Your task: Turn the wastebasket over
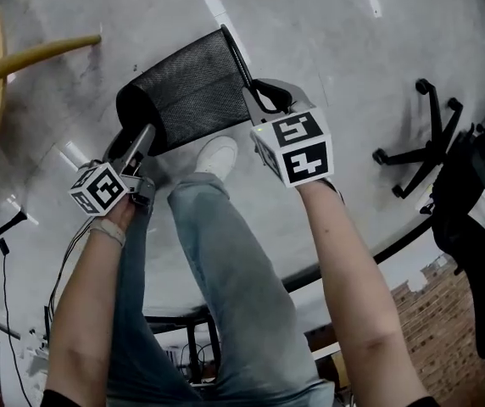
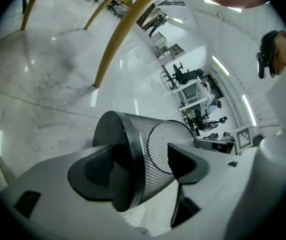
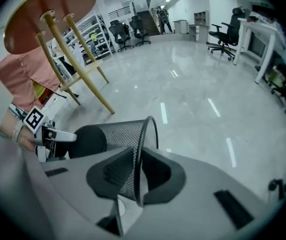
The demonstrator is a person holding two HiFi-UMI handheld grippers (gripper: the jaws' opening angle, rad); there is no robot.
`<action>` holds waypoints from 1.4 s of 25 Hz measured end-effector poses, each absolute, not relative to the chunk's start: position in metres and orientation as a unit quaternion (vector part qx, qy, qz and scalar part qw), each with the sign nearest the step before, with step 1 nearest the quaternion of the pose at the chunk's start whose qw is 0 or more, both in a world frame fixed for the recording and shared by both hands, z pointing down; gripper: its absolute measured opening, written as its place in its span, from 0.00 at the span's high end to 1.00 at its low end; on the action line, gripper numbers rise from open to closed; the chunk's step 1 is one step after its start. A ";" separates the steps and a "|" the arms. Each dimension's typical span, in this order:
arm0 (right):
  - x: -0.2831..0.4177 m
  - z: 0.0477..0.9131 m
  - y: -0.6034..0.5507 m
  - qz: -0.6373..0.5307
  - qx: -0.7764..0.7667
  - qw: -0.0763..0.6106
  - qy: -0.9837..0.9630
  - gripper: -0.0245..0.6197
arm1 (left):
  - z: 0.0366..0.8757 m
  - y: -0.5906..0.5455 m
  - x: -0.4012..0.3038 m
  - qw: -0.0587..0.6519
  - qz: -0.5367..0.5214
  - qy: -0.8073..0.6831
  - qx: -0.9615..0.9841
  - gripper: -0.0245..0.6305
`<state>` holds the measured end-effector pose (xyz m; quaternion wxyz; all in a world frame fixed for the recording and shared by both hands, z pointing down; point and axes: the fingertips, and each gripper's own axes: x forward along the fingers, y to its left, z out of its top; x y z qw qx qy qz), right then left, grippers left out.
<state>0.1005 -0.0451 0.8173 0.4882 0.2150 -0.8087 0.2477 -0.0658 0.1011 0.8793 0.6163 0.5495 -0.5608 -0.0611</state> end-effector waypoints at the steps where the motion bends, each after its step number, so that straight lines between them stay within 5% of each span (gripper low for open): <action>1: 0.101 0.818 -0.046 0.255 0.222 0.484 -0.807 0.86 | 0.878 0.101 -0.066 0.613 -0.066 -0.567 0.546 0.46; 9: 0.106 0.823 -0.050 0.342 0.227 0.444 -0.797 0.88 | 0.863 0.100 -0.073 0.612 -0.081 -0.597 0.512 0.48; 24: 0.122 0.870 -0.062 0.484 0.198 0.375 -0.766 0.88 | 0.726 0.057 -0.065 0.503 -0.067 -0.587 0.631 0.50; 35: 0.163 0.921 -0.078 0.620 0.223 0.210 -0.722 0.88 | 0.713 -0.002 -0.019 0.460 -0.074 -0.479 0.744 0.65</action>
